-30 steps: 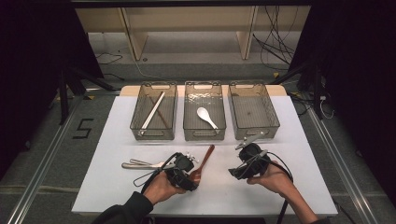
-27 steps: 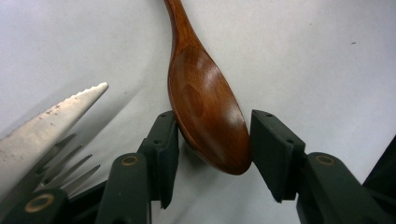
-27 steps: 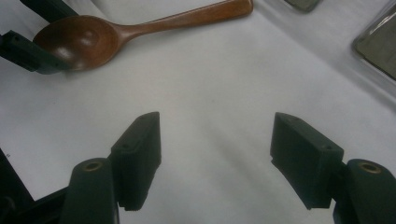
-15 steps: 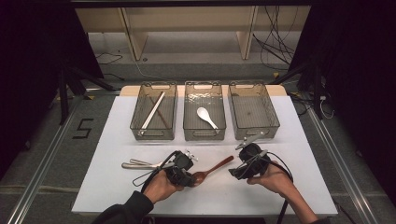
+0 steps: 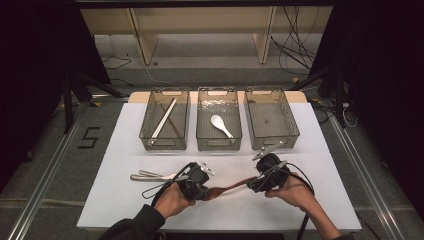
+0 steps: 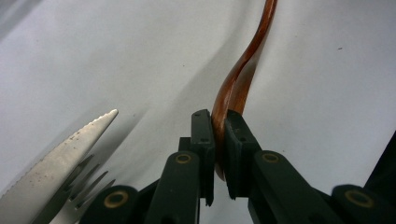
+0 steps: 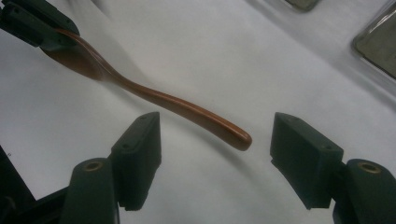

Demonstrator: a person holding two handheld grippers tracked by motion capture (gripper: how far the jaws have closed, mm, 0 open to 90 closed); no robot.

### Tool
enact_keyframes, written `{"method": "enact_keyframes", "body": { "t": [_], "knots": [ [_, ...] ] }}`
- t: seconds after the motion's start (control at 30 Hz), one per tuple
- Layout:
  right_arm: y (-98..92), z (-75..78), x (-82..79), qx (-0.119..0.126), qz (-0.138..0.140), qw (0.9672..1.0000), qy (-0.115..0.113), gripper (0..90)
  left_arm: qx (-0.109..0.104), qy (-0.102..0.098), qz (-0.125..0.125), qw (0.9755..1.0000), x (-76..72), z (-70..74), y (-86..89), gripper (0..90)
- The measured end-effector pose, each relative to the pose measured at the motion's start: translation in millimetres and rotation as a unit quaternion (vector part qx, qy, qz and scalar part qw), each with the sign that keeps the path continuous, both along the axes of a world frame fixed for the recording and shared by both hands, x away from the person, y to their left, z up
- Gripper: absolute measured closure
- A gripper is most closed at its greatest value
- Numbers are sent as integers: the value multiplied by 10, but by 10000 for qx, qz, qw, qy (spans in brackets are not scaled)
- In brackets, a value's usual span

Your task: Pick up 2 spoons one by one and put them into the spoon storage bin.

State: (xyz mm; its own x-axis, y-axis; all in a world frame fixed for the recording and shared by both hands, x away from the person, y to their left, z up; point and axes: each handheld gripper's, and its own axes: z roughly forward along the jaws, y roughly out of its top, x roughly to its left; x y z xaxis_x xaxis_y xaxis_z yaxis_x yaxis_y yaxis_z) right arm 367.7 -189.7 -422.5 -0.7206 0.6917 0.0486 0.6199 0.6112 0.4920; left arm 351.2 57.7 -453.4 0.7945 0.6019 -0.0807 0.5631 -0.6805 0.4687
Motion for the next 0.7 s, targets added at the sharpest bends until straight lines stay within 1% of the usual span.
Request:
{"method": "enact_keyframes", "body": {
  "t": [0.2,0.3,0.5,0.53,0.7],
  "knots": [
    [-13,11,-4,33,-1,10000,-15,345,-11,-78,-91,9999,2,21,19,838],
    [-19,20,-8,42,-9,10000,-22,345,-35,-125,-95,9999,11,48,40,839],
    [-44,31,-12,83,-23,10000,-46,345,-72,-219,-55,9997,40,123,115,839],
    [-47,35,-16,86,-35,9999,-38,345,-106,-233,-38,9997,44,136,128,839],
    [-73,44,-40,127,-35,9999,-69,344,-90,-338,-4,9994,70,231,207,839]
  ]
}}
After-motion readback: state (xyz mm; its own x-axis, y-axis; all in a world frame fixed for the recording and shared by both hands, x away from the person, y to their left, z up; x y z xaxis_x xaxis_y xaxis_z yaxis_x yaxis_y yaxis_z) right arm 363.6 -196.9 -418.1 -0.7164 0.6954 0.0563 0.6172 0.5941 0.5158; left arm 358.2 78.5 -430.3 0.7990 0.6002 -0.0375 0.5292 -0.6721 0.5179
